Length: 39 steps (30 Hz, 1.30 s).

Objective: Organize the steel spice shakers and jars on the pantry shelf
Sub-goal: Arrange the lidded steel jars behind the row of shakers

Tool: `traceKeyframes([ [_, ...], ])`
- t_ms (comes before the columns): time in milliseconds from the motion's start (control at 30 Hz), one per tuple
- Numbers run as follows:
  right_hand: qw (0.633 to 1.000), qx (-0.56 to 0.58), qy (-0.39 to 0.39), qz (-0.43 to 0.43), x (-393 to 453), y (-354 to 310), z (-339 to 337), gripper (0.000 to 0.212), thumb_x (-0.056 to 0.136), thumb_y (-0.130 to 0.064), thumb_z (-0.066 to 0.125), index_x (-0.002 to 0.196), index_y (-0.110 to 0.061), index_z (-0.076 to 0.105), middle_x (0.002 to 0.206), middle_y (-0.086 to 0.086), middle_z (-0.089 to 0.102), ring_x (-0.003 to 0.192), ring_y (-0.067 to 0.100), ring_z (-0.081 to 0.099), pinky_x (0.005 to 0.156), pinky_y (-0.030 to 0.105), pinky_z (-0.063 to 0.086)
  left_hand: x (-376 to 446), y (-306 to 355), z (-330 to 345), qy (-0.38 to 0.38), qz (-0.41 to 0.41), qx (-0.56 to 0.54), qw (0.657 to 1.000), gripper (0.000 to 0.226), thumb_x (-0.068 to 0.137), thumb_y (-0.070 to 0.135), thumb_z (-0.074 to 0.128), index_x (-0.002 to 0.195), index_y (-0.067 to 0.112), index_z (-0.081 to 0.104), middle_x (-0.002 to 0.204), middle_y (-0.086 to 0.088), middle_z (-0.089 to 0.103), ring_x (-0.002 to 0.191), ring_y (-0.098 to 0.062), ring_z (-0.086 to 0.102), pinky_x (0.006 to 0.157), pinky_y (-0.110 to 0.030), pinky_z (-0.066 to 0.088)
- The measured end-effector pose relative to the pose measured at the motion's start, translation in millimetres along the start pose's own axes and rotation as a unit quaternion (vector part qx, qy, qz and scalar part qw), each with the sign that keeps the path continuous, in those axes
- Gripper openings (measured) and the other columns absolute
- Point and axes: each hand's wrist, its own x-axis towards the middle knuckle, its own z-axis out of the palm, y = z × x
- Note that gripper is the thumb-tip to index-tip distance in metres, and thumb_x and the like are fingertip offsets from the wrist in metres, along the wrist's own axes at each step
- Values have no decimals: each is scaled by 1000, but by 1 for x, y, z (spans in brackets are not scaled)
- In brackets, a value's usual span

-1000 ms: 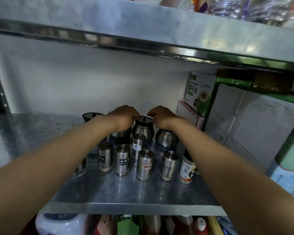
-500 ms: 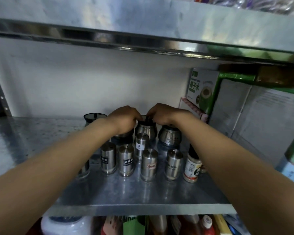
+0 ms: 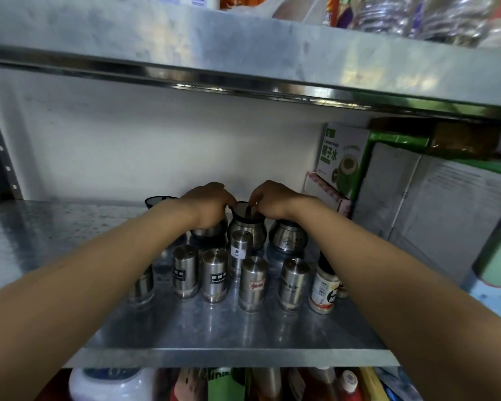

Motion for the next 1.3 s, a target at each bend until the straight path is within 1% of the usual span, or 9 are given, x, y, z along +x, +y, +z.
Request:
traceKeyframes([
  [167,1000,0,30,4,4,2,2,42,90,-4,53,130,-13,61,138,7,55,126,22,51,96,24,42,-9,-11,-9,17,-3,-36,999,45,92,5,38,124,27,60,138,-7,49,122,-27,49,99,-38,45],
  [267,999,1,39,-7,8,-2,2,41,88,-1,51,125,-14,64,136,6,57,125,22,52,93,23,42,-15,-21,-17,27,-17,-39,999,41,93,9,38,123,26,60,134,-4,54,117,-26,53,95,-36,46],
  [400,998,2,41,-43,17,-14,2,37,91,0,50,124,-10,65,135,7,58,125,22,53,95,23,43,-21,-38,-21,45,-26,7,999,26,98,25,41,109,24,64,115,-4,65,99,-25,59,88,-39,50],
  [733,996,1,50,-76,53,-55,31,16,87,-13,63,94,-6,75,104,9,72,100,22,65,78,26,49,-20,-68,-13,58,-30,1,998,22,95,25,49,110,28,66,122,2,63,108,-21,58,93,-37,48],
  [800,997,-26,49,-53,60,-64,39,17,86,-23,66,77,-8,65,91,8,67,90,25,65,69,29,47,-22,-72,-13,64,-35,-2,997,24,95,26,46,106,25,67,116,1,65,103,-21,59,90,-39,49],
  [867,996,-54,64,-32,66,-70,45,32,85,-30,69,70,-11,49,85,7,58,82,25,59,65,29,42,-26,-77,-14,74,-39,-13,996,24,94,26,46,102,24,68,111,-1,66,99,-22,60,88,-40,51],
  [1033,993,-74,89,-8,72,-77,49,31,88,-13,62,68,-13,38,72,1,45,80,24,54,63,29,40,-35,-90,-22,105,-52,-15,993,20,91,24,49,98,26,69,108,-6,64,96,-26,61,84,-38,52],
  [1233,995,-14,102,-2,74,-82,38,42,79,-26,77,59,-8,44,61,4,49,65,23,53,49,26,34,-44,-99,-25,126,-77,-20,989,21,92,23,49,97,24,69,101,-6,60,89,-28,61,82,-37,53],
  [1300,996,25,86,-22,73,-82,31,25,81,-17,74,66,0,62,64,7,57,65,20,55,54,24,39,-45,-100,-24,125,-76,-19,989,22,92,24,49,101,24,69,102,-5,59,94,-27,60,82,-34,51],
])
